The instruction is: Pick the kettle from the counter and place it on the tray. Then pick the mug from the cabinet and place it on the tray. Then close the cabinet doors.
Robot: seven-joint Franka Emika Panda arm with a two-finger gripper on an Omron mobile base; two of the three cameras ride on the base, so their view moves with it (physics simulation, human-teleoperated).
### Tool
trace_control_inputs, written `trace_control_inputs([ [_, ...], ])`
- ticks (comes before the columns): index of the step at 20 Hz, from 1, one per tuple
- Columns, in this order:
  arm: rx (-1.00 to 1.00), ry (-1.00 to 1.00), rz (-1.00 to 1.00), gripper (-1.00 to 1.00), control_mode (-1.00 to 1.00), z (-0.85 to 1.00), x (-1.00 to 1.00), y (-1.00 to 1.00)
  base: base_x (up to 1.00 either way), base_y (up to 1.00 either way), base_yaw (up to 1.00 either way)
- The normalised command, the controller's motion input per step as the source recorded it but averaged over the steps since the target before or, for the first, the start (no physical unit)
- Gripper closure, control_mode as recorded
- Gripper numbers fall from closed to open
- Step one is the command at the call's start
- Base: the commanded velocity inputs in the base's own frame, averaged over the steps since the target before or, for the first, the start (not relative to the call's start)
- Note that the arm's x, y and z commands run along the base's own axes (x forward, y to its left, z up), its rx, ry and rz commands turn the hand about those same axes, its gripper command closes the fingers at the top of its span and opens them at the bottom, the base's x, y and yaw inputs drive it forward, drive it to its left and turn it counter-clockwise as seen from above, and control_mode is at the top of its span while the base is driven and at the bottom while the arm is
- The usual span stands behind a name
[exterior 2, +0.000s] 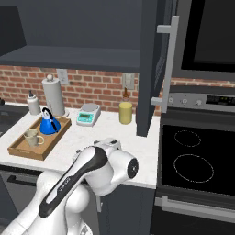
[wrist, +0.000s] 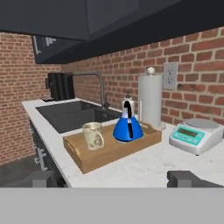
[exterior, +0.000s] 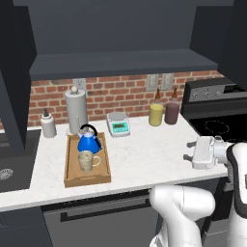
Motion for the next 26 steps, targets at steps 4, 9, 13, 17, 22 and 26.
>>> trace_control_inputs([
  [4,0.00,-0.10,-0.02,-1.00,-1.00,0.27,-0.16,-0.79,0.00,0.00,0.00],
  [9,0.00,-0.13,-0.05,-1.00,-1.00,0.61,-0.04,-0.73,0.00,0.00,0.00],
  [13,0.00,-0.10,-0.05,-1.00,-1.00,0.71,0.00,-0.68,0.00,0.00,0.00],
  [17,0.00,-0.08,-0.03,-1.00,-1.00,0.57,0.00,-0.59,0.00,0.00,0.00],
  [22,0.00,-0.03,-0.02,-1.00,-1.00,0.00,0.00,-0.45,0.00,0.00,0.00],
  [26,0.00,0.00,0.00,-1.00,-1.00,-0.45,0.00,-0.37,0.00,0.00,0.00],
])
